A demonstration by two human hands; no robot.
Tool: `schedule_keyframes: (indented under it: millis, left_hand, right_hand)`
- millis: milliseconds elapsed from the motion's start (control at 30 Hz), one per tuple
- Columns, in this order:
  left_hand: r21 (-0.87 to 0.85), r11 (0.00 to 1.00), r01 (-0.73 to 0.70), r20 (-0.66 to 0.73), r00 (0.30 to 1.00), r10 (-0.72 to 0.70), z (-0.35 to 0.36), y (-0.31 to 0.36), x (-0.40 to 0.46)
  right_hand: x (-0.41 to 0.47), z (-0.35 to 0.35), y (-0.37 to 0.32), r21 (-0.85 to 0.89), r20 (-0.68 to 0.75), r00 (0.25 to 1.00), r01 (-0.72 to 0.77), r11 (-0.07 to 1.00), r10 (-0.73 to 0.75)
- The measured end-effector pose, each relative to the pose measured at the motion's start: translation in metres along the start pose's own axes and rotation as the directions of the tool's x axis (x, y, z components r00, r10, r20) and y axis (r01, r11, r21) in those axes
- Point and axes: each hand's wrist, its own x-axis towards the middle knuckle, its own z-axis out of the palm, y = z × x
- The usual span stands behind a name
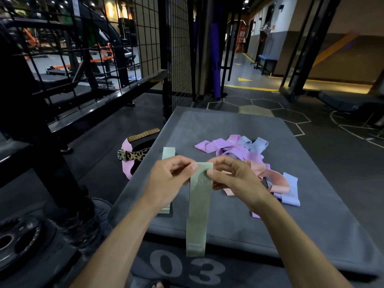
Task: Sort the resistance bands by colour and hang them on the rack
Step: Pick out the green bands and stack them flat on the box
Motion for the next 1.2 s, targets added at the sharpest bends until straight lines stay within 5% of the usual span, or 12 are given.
schedule_keyframes:
  millis: [167, 267, 400, 600, 867, 1200]
  left_hand:
    - [-0.031, 0.998, -0.059, 0.069, 0.996, 0.061, -0.005, 0.003, -0.006]
    - [-0.074, 0.995, 0.061, 0.233, 0.972, -0.042, -0.012, -0.001, -0.008]
    - [0.165, 0.976, 0.142, 0.427, 0.882, -0.201, -0.024, -0.024, -0.013]
    - [0.313, 0.930, 0.192, 0.441, 0.838, -0.321, -0.040, -0.045, -0.018]
    - [0.116, 0.923, 0.367, 0.244, 0.890, -0.385, -0.050, -0.044, -0.001]
    - [0.376, 0.737, 0.562, -0.001, 0.795, -0.606, -0.077, -0.082, 0.027]
  right_hand:
    - [0.001, 0.013, -0.007, -0.034, -0.020, 0.985, 0.172, 0.984, -0.173]
    - [0.002, 0.018, -0.015, -0.026, -0.033, 0.962, 0.272, 0.962, -0.273]
    - [0.001, 0.022, -0.031, -0.028, -0.112, 0.920, 0.376, 0.926, -0.376]
    - [0.016, 0.021, -0.061, -0.049, -0.243, 0.863, 0.444, 0.895, -0.442]
    - [0.092, 0.021, -0.076, 0.033, -0.322, 0.876, 0.389, 0.921, -0.359]
    - [0.226, 0.039, 0.013, 0.031, -0.312, 0.950, 0.011, 0.999, -0.001]
